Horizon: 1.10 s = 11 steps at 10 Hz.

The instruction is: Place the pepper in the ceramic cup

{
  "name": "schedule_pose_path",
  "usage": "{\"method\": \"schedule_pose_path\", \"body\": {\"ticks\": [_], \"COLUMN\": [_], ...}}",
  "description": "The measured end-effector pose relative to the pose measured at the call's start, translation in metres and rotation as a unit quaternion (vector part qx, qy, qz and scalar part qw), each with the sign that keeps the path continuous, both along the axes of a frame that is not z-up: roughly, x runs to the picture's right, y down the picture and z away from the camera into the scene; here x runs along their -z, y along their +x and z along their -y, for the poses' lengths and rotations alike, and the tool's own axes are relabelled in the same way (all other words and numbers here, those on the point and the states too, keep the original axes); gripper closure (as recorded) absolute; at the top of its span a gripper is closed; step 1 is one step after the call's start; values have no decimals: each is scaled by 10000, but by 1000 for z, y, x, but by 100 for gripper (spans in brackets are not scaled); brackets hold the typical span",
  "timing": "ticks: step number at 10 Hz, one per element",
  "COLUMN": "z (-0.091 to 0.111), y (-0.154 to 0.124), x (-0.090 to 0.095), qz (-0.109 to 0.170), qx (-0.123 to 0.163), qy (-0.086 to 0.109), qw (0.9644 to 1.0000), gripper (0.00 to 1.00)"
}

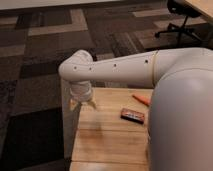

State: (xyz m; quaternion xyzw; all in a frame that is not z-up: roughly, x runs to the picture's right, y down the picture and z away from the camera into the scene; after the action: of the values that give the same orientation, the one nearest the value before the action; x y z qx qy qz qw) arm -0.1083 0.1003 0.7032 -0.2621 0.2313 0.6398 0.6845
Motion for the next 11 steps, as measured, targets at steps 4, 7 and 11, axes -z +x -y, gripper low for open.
{"method": "schedule_pose_path", "body": {"ticks": [4,7,11], "z": [2,9,18], "y": [10,39,89], "x": [1,5,12], "qz": [-35,-31,435], "qx": [8,94,981], "qy": [35,199,62], "qw": [10000,9998,9942], "gripper": [35,35,35]}}
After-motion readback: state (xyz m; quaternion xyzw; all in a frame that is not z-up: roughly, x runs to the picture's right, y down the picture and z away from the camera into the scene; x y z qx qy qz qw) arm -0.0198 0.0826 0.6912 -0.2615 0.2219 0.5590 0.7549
